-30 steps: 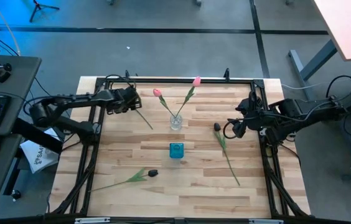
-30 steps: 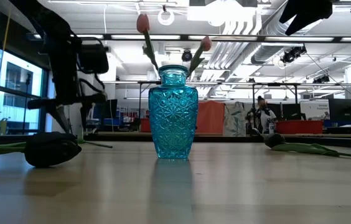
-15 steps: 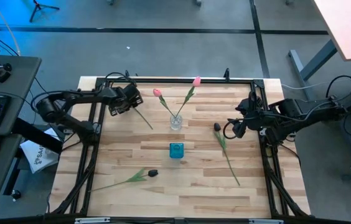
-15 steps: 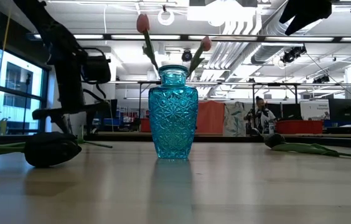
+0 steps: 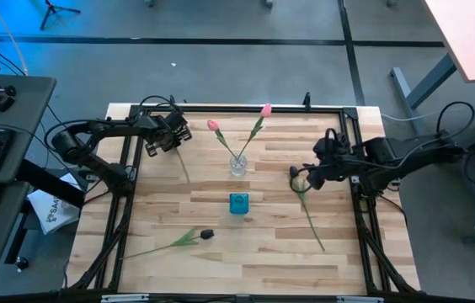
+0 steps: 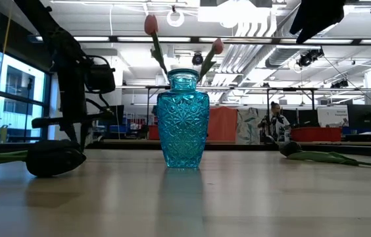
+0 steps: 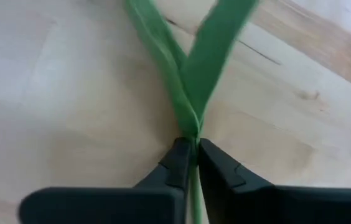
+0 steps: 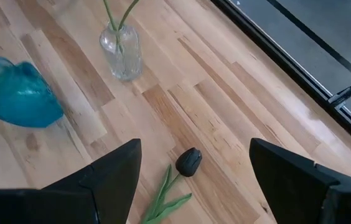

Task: Sort flowers into vase by color
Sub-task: Put the top left black tulip into the blue vase

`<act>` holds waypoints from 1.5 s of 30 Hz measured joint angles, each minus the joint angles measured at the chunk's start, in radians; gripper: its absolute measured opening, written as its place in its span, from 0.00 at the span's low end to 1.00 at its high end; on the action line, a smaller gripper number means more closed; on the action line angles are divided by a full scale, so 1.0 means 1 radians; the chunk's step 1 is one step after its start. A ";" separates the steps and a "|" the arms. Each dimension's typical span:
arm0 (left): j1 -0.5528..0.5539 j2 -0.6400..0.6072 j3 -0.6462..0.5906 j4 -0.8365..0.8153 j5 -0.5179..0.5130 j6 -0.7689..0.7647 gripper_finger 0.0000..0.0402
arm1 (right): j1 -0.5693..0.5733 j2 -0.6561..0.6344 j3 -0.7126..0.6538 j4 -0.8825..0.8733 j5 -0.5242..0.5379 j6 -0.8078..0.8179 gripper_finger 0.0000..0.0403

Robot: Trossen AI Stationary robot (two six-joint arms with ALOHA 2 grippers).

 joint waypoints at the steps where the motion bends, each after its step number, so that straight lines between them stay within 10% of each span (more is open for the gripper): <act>1: 0.000 -0.008 -0.001 0.003 0.000 0.014 0.03 | 0.001 0.011 0.000 0.002 0.000 -0.007 0.73; 16: -0.068 -0.544 -0.002 0.075 -0.080 0.380 0.00 | 0.040 -0.012 0.000 0.126 0.169 -0.131 0.73; 28: -0.679 -0.882 -0.001 0.344 -0.305 0.474 0.00 | 0.039 -0.024 0.000 0.202 0.206 -0.120 0.73; 37: -1.062 -0.696 0.000 0.946 -0.510 0.940 0.00 | 0.039 -0.024 0.000 0.297 0.223 -0.116 0.73; 45: -1.111 -0.284 -0.001 1.446 -0.329 1.139 0.00 | 0.037 -0.024 0.000 0.397 0.222 -0.164 0.73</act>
